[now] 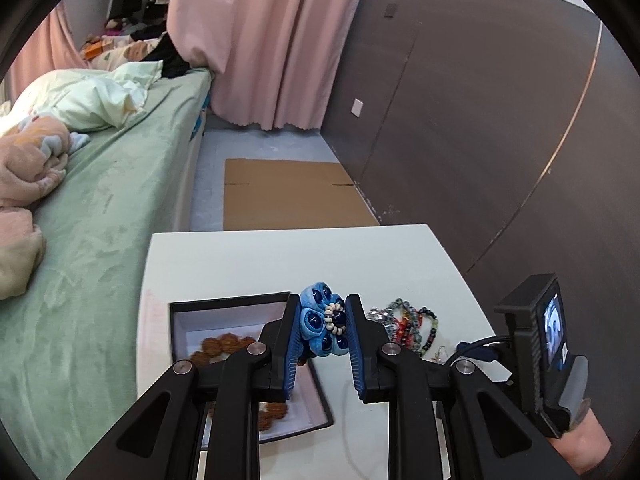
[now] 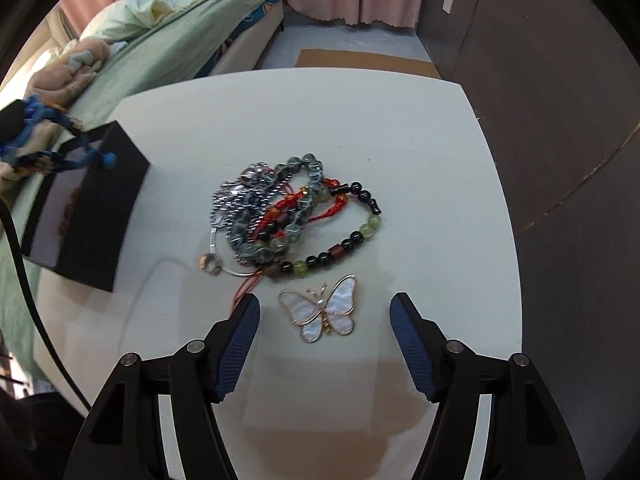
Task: Organize jewelry
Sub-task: 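Carry the blue flower charm into the black box and release it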
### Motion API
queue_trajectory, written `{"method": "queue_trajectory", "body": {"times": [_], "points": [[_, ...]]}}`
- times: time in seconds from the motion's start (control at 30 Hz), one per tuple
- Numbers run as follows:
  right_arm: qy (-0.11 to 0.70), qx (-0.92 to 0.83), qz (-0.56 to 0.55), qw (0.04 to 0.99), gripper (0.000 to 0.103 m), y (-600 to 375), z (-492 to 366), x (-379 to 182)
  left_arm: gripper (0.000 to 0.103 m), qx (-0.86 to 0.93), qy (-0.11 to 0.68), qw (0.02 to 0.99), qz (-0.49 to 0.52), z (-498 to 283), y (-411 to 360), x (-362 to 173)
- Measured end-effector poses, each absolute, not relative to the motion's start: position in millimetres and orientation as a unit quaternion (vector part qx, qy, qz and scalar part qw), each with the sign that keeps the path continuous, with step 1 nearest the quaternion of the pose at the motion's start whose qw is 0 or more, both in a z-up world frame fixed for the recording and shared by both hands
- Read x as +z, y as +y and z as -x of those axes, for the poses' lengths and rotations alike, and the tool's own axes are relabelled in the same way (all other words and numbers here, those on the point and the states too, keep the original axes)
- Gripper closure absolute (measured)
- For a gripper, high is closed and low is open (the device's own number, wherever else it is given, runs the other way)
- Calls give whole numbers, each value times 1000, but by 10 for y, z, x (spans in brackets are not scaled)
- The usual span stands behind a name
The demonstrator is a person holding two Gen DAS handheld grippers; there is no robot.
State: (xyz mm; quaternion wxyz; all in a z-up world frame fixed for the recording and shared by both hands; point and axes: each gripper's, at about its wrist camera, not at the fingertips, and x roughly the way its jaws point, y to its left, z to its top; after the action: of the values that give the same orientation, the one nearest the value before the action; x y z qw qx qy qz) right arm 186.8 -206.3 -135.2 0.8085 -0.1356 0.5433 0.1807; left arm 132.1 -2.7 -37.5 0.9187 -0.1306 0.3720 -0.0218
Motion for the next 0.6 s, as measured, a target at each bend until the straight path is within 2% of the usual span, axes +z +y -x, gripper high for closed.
{"method": "queue_trajectory", "body": {"times": [0.2,0.33,0.6], "points": [[535,173,154,812,38,-2045,-1855,-1373,80,-15,376,916,136,-1287,126,-377],[533,189,153,810,61,-1963,-1848,-1350,80,-7,388,910,143,-1298,210,-436],[529,190,134,816,62,-1939,-1861,-1247,78,2,414,895,166,-1291,376,-523]]}}
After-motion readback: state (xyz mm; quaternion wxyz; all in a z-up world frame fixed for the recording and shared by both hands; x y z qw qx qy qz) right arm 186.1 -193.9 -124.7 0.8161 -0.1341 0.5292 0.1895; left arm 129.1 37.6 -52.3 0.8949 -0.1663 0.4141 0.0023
